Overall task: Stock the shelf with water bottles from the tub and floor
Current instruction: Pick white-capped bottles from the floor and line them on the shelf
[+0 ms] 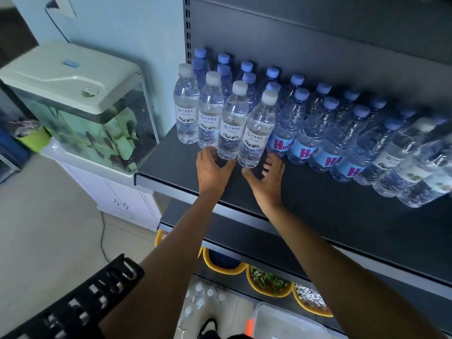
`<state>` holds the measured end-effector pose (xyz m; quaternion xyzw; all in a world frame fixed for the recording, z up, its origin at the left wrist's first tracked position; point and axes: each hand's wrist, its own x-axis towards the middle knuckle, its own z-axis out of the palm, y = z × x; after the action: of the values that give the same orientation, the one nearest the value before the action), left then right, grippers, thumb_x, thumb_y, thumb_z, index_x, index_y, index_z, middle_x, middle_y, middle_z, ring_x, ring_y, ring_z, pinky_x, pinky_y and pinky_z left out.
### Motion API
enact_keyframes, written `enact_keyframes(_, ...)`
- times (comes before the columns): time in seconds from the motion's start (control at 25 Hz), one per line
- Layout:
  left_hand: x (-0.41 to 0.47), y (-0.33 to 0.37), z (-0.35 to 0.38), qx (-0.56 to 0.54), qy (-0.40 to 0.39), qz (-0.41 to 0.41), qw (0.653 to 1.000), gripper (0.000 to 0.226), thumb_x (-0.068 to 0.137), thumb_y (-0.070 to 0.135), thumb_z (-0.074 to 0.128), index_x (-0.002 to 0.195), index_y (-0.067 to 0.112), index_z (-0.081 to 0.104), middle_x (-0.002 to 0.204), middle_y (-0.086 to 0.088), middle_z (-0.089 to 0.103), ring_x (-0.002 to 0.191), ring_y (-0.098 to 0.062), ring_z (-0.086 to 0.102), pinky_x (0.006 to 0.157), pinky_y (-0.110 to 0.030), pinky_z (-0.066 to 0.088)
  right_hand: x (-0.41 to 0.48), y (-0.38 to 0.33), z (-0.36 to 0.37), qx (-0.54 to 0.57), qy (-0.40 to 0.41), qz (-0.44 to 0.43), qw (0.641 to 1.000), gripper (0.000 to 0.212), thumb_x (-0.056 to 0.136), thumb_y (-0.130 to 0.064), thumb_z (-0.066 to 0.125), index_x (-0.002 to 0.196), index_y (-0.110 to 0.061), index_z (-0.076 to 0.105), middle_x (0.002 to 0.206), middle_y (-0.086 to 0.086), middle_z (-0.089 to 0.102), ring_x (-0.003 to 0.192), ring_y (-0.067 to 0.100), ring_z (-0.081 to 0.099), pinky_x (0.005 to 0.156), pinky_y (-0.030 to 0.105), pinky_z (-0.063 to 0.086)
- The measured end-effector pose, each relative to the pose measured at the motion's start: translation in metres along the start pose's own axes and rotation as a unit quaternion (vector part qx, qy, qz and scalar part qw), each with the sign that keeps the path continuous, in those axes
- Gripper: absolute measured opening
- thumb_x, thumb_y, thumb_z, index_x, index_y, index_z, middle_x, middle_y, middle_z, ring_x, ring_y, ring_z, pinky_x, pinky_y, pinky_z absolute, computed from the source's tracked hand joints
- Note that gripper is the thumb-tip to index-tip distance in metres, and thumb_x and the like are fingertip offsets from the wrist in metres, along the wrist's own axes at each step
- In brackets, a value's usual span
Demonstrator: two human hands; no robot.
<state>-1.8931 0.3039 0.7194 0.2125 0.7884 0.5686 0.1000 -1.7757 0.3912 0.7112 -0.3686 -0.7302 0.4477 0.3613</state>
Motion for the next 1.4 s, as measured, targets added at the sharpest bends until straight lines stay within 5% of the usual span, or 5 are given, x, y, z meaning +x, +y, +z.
enact_keyframes(0.4, -0.15, 0.005, -0.009, -0.08, 0.088, -0.037, 0.992, 0.045, 0.082, 0.036, 0.078, 0.118, 0.02, 0.056, 0.115, 0.0, 0.057, 0.107, -0.019, 0.059, 0.093, -0.047, 0.053, -0.096, -0.007, -0.048, 0.079, -0.102, -0.044, 0.991, 0.05, 0.088, -0.011, 0.075, 0.132, -0.009, 0.053, 0.129, 0.002, 0.048, 0.122, 0.018, 0.054, 0.109, 0.039, 0.047)
enact_keyframes(0.6, -0.266, -0.044, -0.025, -0.085, 0.196, -0.108, 0.971, 0.043, 0.077, 0.046, 0.076, 0.112, 0.027, 0.058, 0.109, 0.005, 0.062, 0.104, -0.014, 0.061, 0.09, -0.041, 0.054, -0.195, 0.041, -0.07, 0.071, -0.201, -0.055, 0.976, 0.044, 0.087, -0.021, 0.069, 0.129, -0.011, 0.057, 0.126, -0.004, 0.054, 0.122, 0.01, 0.055, 0.101, 0.027, 0.05)
enact_keyframes(0.72, -0.332, -0.1, -0.044, -0.076, 0.255, -0.161, 0.95, 0.043, 0.077, 0.042, 0.079, 0.111, 0.023, 0.059, 0.109, -0.002, 0.064, 0.103, -0.019, 0.062, 0.089, -0.044, 0.054, -0.25, 0.091, -0.073, 0.035, -0.24, -0.03, 0.97, 0.045, 0.087, -0.024, 0.068, 0.126, -0.005, 0.058, 0.121, 0.0, 0.054, 0.114, 0.001, 0.056, 0.095, 0.02, 0.049)
enact_keyframes(0.92, -0.434, -0.21, -0.058, -0.044, 0.307, -0.253, 0.916, 0.057, 0.076, 0.054, 0.079, 0.119, 0.024, 0.056, 0.113, 0.002, 0.06, 0.102, -0.012, 0.059, 0.073, -0.018, 0.048, -0.326, 0.197, -0.063, -0.066, -0.326, 0.051, 0.942, 0.049, 0.083, -0.015, 0.068, 0.127, 0.002, 0.055, 0.124, 0.006, 0.05, 0.116, 0.03, 0.054, 0.097, 0.053, 0.05)
enact_keyframes(1.4, -0.438, -0.546, 0.073, -0.005, 0.235, -0.306, 0.923, 0.07, 0.078, 0.054, 0.081, 0.131, 0.018, 0.051, 0.122, 0.0, 0.054, 0.11, -0.013, 0.055, 0.089, -0.035, 0.053, -0.381, 0.525, 0.06, -0.253, -0.368, 0.129, 0.885, 0.056, 0.086, -0.011, 0.074, 0.136, 0.001, 0.05, 0.133, 0.018, 0.049, 0.121, 0.034, 0.051, 0.103, 0.053, 0.045)
